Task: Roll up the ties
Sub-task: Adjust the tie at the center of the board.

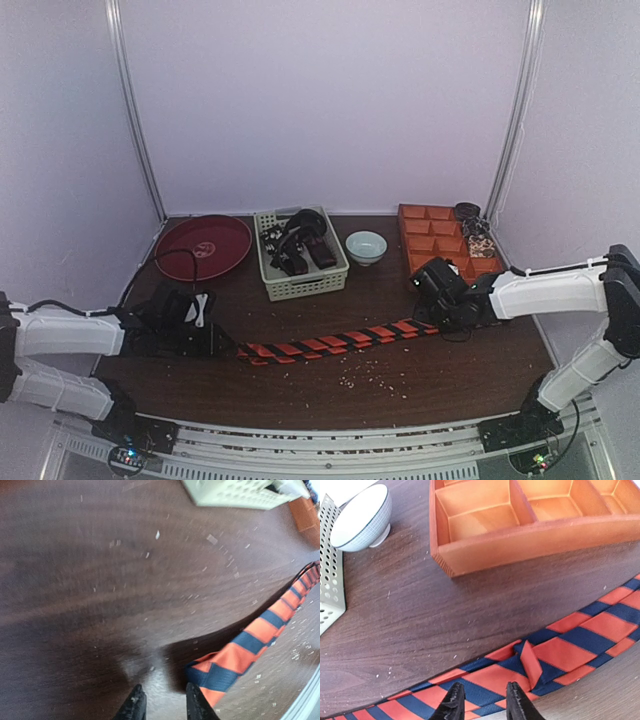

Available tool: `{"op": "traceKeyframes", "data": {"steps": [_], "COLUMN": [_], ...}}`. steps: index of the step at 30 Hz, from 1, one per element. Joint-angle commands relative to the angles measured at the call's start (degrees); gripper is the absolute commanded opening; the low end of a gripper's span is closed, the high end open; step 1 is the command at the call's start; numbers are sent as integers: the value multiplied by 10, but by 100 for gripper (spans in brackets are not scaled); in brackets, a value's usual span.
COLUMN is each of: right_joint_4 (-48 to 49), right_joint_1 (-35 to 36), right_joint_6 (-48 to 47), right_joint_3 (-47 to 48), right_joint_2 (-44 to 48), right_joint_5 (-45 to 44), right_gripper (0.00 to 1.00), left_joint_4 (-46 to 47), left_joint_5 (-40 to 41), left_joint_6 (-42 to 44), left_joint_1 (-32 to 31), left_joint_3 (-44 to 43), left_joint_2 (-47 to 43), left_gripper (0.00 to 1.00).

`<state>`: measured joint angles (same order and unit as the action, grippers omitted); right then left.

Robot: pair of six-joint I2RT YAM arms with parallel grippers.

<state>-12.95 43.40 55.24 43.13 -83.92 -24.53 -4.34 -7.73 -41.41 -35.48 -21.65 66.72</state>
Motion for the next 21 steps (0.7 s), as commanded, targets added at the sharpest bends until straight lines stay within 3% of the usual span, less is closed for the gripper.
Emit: {"op": "traceKeyframes", "data": {"steps": [1, 7, 13, 21], "right_joint_4": [-42, -12, 34, 58], "right_joint_1": [-17, -92, -181, -246], "right_joint_6": [-27, -48, -60, -59], "right_joint_3": [20, -4, -42, -71], "right_joint_2": [-12, -35, -56, -62], "right_joint_5": [-36, -28, 19, 46], "right_gripper": [29, 24, 22, 20], "left_joint_4": [-9, 101, 133, 103], "left_joint_5": [-7, -92, -100, -60], "left_joint_6": [12, -1, 9, 10], "left_joint_1": [-6, -13, -25, -40], "left_joint_3": [-39, -32, -36, -37], "left_joint_2": [-44, -4, 87, 90], "left_gripper": [30, 28, 26, 25]}}
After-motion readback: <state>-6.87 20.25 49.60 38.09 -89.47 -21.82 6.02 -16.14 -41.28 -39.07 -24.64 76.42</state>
